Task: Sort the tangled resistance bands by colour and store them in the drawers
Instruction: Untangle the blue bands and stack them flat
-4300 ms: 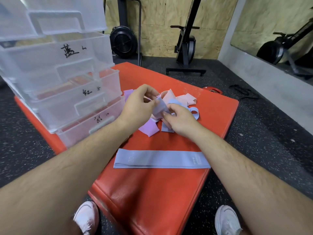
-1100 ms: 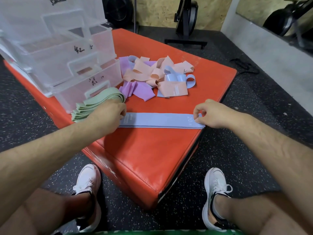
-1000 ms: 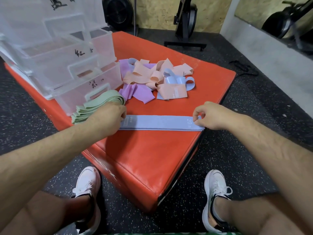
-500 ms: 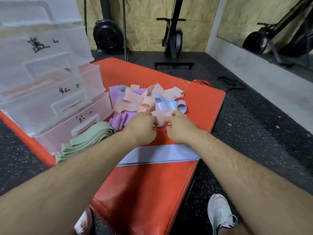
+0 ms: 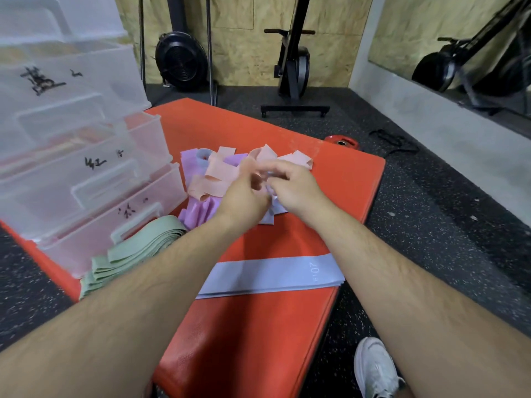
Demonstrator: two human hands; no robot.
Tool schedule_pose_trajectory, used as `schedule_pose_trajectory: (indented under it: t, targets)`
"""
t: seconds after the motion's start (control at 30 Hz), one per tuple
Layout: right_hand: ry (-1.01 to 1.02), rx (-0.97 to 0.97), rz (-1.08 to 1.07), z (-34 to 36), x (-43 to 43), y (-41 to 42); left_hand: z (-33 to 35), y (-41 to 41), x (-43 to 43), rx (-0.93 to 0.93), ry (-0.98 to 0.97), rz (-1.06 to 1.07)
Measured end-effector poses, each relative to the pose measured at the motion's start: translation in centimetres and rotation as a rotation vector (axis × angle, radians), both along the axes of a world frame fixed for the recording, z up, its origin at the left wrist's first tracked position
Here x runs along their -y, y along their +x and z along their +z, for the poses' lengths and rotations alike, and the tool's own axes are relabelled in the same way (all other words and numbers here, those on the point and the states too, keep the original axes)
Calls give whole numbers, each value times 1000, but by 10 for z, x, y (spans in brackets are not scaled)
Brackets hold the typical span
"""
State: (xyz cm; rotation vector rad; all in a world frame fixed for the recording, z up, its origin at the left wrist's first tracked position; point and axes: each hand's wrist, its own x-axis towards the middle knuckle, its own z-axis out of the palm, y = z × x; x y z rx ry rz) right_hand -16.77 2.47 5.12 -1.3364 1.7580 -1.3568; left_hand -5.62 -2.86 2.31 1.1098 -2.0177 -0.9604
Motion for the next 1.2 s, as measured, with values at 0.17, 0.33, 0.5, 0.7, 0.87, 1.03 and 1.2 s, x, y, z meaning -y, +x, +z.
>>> schedule_pose_trajectory:
  t: [0.17, 0.33, 0.5, 0.7, 0.87, 1.03, 1.2]
  targets:
    - [11, -19, -43, -20, 4, -6, 8, 9, 7, -138, 156, 156]
    - [384, -633, 35, -72, 4, -26, 2, 18, 5, 144, 100, 190]
    - [310, -643, 3, -78, 4, -22, -3, 22, -4, 329, -80, -55]
    - [278, -527, -2, -71, 5, -22, 0, 24, -9, 355, -173, -108]
    - [199, -503, -94, -47, 4, -31, 7, 24, -10, 327, -176, -93]
    - [25, -191, -151, 13, -8, -41, 16, 18, -8, 88, -146, -71]
    - [-148, -153, -105, 63, -36, -42, 41, 11, -21, -193, -102, -98]
